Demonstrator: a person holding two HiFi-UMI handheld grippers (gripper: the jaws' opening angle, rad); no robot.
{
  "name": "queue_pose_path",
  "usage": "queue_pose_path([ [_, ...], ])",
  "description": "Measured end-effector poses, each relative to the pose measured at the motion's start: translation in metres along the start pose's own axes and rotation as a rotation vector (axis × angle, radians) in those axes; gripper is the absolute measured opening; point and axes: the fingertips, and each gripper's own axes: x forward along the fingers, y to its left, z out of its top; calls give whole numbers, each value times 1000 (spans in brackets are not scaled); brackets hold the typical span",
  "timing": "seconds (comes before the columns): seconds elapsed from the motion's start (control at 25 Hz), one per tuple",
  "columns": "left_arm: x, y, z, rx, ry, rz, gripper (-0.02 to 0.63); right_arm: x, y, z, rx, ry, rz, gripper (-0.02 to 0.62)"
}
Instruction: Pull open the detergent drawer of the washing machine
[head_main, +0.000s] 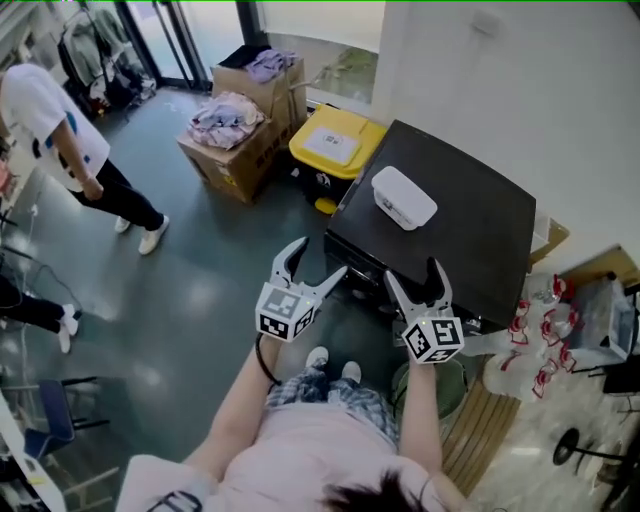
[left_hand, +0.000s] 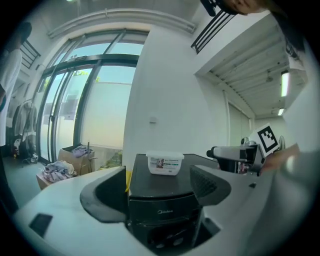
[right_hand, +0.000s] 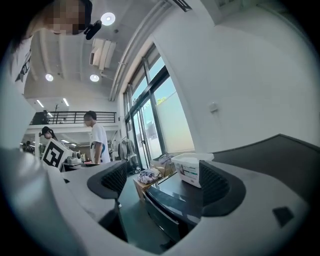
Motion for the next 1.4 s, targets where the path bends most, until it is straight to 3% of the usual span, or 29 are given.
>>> queue_pose_path([
  [0.32,28,2,-4,24,33,-95,385,-1,-1,-7,-12,16,-81,454],
  [0.64,47,-1,-18,65,122,-159,385,13,4,-19,-106,142,-7,400],
  [0.92,66,-8,-31,234,286,-299,385,26,9,-32,-182,305,114,364],
  [1.2,76,-19,-53,454,487,-476,383,39,22,-62,-307,548,275,344],
  [1.4,80,-24,-76,577,599,-572,383,43,22,-90,-423,711,338,310],
])
